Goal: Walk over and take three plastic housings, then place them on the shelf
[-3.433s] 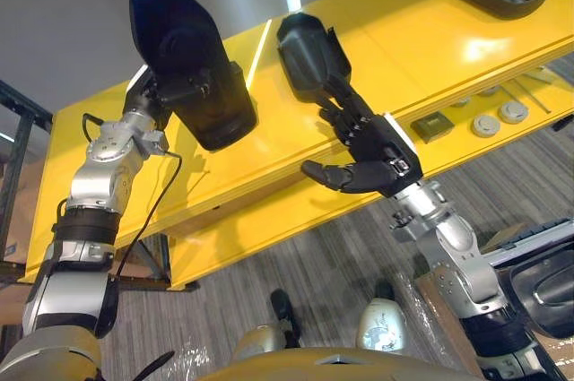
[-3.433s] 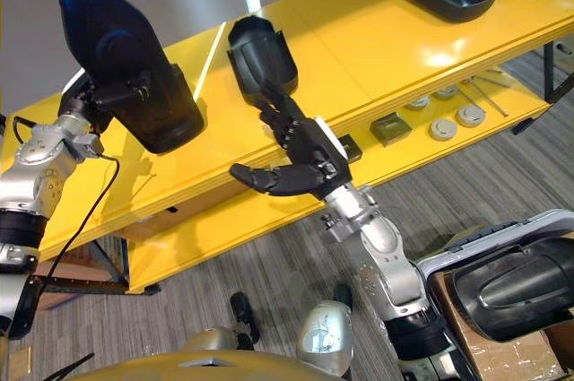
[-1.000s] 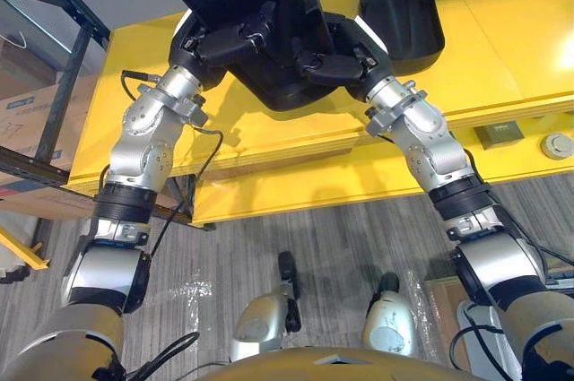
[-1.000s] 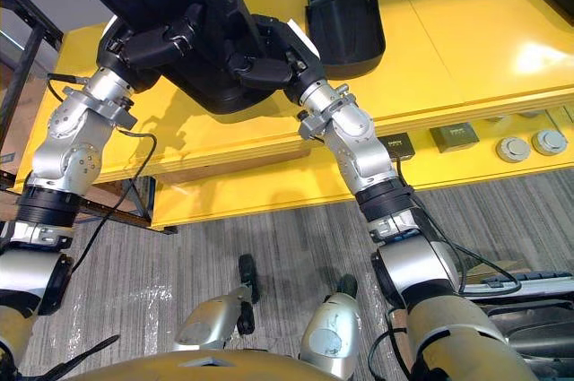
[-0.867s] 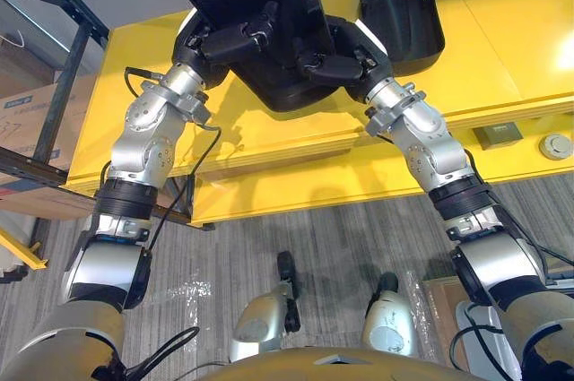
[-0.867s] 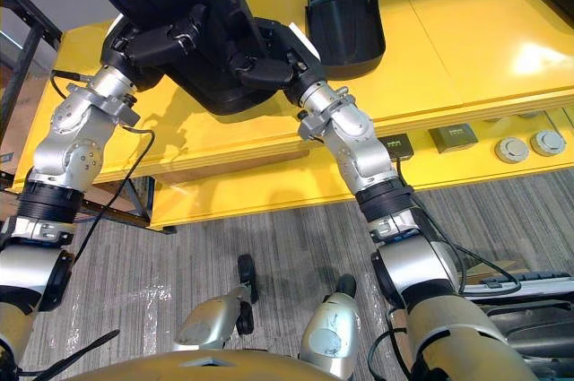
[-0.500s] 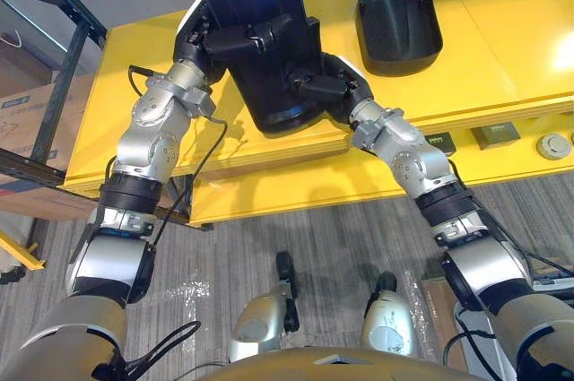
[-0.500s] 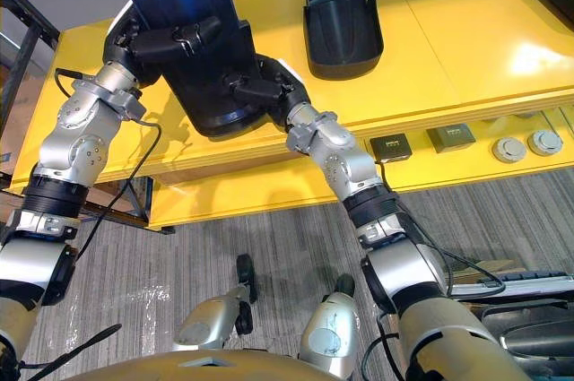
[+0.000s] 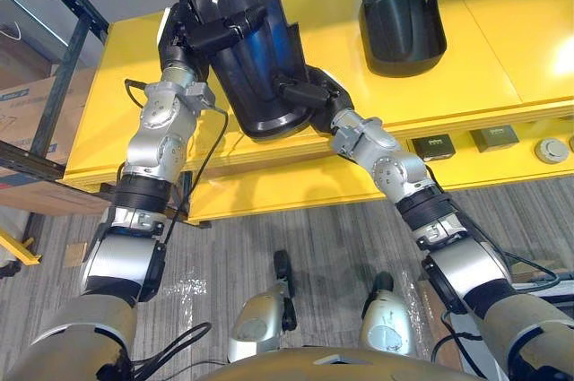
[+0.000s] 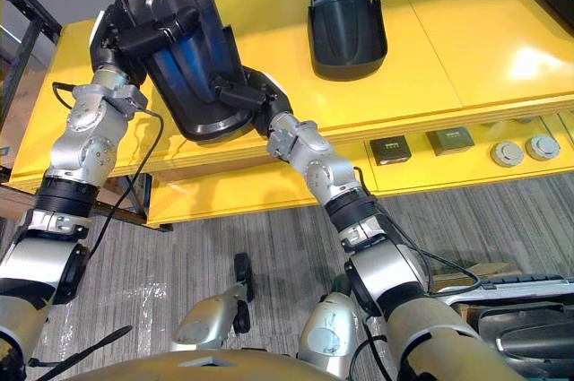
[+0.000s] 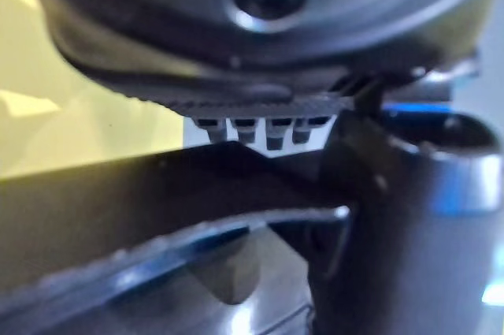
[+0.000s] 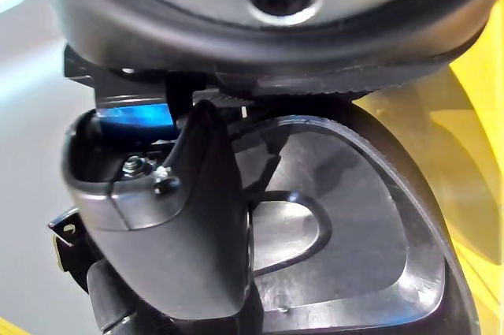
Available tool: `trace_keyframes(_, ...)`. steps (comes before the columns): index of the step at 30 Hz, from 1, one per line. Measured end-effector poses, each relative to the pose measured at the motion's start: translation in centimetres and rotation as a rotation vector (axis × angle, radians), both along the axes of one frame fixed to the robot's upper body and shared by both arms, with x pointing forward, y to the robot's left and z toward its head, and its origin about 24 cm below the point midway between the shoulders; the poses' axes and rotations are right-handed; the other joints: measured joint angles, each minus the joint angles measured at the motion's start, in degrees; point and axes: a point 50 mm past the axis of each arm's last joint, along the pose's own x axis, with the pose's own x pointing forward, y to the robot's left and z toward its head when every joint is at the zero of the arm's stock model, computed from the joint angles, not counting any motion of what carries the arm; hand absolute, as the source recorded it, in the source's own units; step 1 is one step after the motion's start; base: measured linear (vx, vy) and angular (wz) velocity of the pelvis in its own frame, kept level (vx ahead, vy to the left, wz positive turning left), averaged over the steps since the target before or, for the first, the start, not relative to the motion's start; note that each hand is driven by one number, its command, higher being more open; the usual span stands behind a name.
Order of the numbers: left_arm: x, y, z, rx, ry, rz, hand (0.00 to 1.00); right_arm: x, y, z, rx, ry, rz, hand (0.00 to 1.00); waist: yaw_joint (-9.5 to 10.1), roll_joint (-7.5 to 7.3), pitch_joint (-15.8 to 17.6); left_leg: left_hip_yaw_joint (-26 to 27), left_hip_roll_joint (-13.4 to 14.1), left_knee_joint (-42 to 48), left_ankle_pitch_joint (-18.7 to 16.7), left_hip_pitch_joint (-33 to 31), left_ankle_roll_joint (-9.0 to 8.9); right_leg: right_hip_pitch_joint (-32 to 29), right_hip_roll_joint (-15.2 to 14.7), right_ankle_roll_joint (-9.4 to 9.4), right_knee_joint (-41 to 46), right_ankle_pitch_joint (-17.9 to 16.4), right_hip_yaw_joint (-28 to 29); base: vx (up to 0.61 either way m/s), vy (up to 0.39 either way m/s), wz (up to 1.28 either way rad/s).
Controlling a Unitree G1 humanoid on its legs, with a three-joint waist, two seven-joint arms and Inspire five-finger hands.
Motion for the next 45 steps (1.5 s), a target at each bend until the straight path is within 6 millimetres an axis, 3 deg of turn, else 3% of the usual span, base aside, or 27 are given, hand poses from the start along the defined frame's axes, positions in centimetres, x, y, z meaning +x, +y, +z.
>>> trace_keyframes(7,0.7,-0.2,-0.1,-0.027,0.031,0.089,1.0,0.0,0.7,0.0,0.025,0.001,-0.057,0.0,-0.16,0.0,0.0,0.2,0.0,0.0,0.0,0.0,-0.07,-0.5,-0.1,-0.03,0.7,-0.3,0.4,0.0,0.0,0.0)
trace_keyframes(16,1.1,-0.7,0.1,-0.052,0.048,0.076,1.0,0.0,0.5,0.3,0.044,-0.032,-0.102,0.0,-0.5,0.22,0.1,0.4,-0.3,0.0,-0.2,0.1,-0.34,-1.5,-1.0,0.07,3.0,-1.8,0.9,0.01,-0.032,0.0)
trace_keyframes(27,1.5,-1.3,-1.0,-0.323,0.082,-0.057,1.0,0.1,0.1,0.5,0.022,-0.047,-0.134,0.0,-1.89,1.88,0.9,1.2,-0.9,0.0,-0.7,1.3,-0.38,-1.3,-1.9,0.33,4.1,-2.5,1.6,0.0,-0.038,-0.03)
trace_keyframes(35,1.1,-0.7,-1.3,-0.308,0.028,0.095,1.0,1.0,-1.6,2.0,0.089,-0.048,-0.252,0.0,-1.64,2.88,1.4,1.0,-1.0,0.0,-0.6,1.4,-0.39,-1.0,-2.2,0.32,4.2,-2.5,1.3,-0.01,-0.036,0.02)
trace_keyframes(39,0.7,0.0,-2.7,-0.246,0.056,0.21,1.0,2.1,-3.1,3.0,0.18,-0.011,-0.337,0.0,-1.66,2.96,1.4,0.8,-1.1,0.0,-0.7,1.8,-0.41,-0.3,-2.2,0.31,4.1,-2.5,1.1,0.0,-0.039,0.02)
trace_keyframes(45,0.3,1.3,-3.5,-0.347,0.091,0.36,1.0,2.4,-4.4,3.4,0.178,-0.016,-0.383,0.0,-1.66,3.0,1.4,0.4,-1.3,0.0,-0.7,2.0,-0.41,0.2,-2.2,0.31,4.0,-2.5,0.4,-0.01,-0.033,0.04)
